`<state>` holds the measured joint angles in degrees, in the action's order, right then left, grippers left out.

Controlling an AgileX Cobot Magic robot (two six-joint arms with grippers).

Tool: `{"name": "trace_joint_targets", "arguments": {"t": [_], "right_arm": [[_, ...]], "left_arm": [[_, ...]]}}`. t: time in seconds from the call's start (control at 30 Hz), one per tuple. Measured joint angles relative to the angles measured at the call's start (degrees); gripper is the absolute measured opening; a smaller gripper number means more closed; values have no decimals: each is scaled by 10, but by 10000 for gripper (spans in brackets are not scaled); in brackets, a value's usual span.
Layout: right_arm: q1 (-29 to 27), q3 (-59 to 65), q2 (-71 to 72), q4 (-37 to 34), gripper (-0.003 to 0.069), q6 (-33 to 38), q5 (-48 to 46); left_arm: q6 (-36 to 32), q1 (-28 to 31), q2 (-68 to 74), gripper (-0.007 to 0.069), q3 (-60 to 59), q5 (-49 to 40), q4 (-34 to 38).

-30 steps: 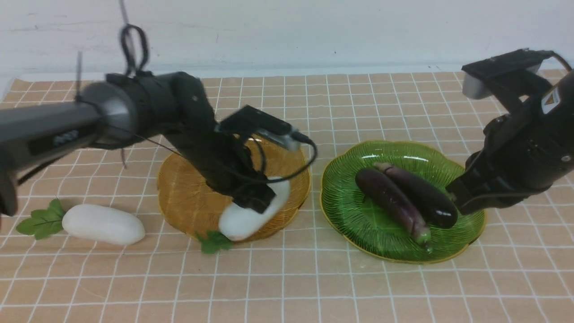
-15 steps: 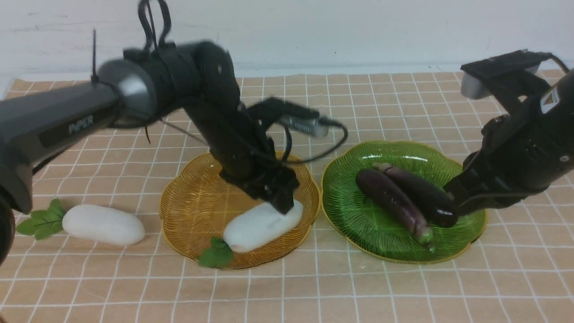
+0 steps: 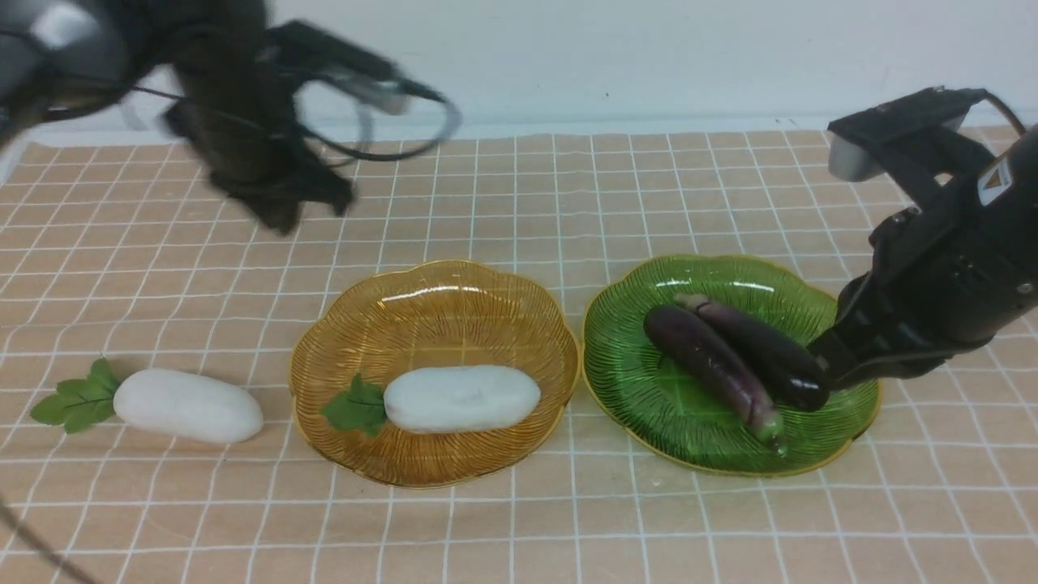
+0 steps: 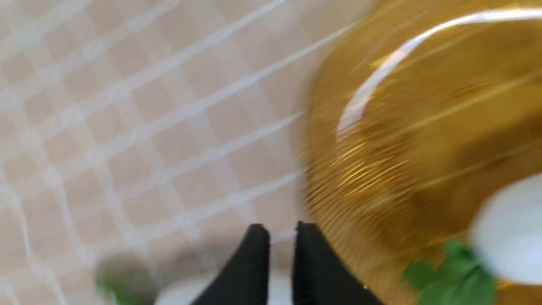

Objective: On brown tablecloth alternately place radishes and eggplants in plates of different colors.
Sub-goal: 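Pick up the white radish and place it in the left plate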

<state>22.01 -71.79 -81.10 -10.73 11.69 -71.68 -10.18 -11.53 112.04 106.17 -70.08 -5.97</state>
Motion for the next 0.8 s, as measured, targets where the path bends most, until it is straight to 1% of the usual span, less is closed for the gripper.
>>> {"name": "trace_joint_targets", "arguments": {"t": [0.03, 0.1, 0.17, 0.2, 0.23, 0.3, 0.4, 0.47, 0.5, 0.53, 0.57, 0.63, 0.7, 0.8], "right_arm": [[0, 0, 0, 0, -15, 1, 0], [0, 0, 0, 0, -15, 2, 0], [0, 0, 0, -2, -15, 2, 0], [0, 0, 0, -3, -15, 2, 0], [0, 0, 0, -3, -15, 2, 0], [0, 0, 0, -3, -15, 2, 0], [0, 0, 0, -3, -15, 2, 0], [0, 0, 0, -3, -15, 2, 0], [0, 0, 0, -3, -15, 2, 0], [0, 0, 0, -3, -15, 2, 0], [0, 0, 0, -3, -15, 2, 0], [0, 0, 0, -3, -15, 2, 0], [0, 0, 0, -5, -15, 2, 0], [0, 0, 0, -10, -15, 2, 0]], "left_arm": [[12, 20, -8, 39, -15, 0, 9], [48, 66, -23, 11, -63, 0, 31], [78, 105, -35, 6, -101, -1, 53], [116, 138, -44, 13, -129, -1, 71], [130, 148, -45, 17, -139, -2, 74], [179, 176, -43, 81, -165, -2, 75], [240, 184, -31, 254, -171, -1, 52], [275, 184, -27, 376, -171, -1, 52], [293, 184, -23, 463, -171, -1, 60], [307, 184, -20, 532, -171, -1, 68], [310, 184, -18, 554, -171, -1, 73], [317, 183, -11, 627, -172, -1, 81], [324, 179, -1, 661, -176, 0, 83], [346, 171, 19, 683, -178, 1, 71]]}}
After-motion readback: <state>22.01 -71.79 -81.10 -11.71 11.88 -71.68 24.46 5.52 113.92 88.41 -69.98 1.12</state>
